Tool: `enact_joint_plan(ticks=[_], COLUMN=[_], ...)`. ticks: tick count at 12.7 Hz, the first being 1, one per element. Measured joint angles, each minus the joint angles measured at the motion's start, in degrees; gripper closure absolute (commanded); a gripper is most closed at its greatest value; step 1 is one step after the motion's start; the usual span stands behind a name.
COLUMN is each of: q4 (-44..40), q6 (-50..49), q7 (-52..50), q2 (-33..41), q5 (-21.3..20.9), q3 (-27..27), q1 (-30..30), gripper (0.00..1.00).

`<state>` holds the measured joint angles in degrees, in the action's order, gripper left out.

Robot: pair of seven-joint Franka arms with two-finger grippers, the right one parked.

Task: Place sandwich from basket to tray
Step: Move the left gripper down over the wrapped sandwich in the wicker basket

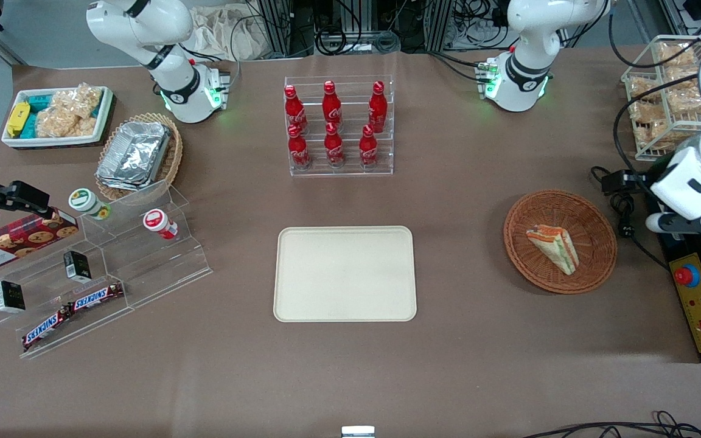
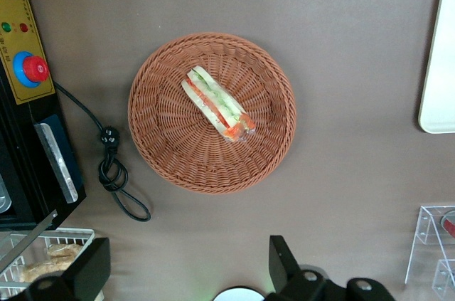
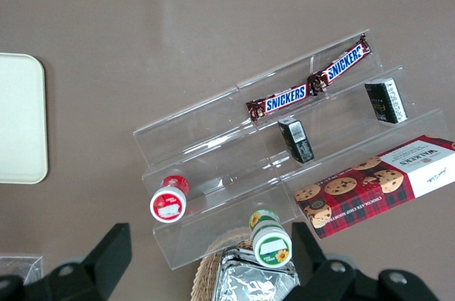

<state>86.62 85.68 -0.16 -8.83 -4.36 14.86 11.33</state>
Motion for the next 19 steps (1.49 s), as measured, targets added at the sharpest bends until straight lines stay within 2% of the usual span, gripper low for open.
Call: enact_joint_plan(ticks=[2,5,8,11,13,15,19], q4=[-1.43,-1.44,-1.11,5.87,12.88,18.52,29.8], q6=[-1.0,-1.13,-0.29,11.31,20.41,27.08,41.74], q7=[-0.74,-7.14,-23.74,-44.94,-54.28,-59.36,-61.0], q2=[-1.12,-2.27,-3.25,-3.65,-3.61,-3.58,-4.47], q5=[0.03,0.02,0.02,-0.01,-0.03,-0.03,-0.03], q3=[0.1,0.54,0.38,0.08,-0.22,-0.42,-0.59], q1=[-0.08,-0.63,-0.37,-0.17,0.59,2.22,4.59], gripper=[0.0,0.0,0.0,0.0,0.0,0.0,0.0])
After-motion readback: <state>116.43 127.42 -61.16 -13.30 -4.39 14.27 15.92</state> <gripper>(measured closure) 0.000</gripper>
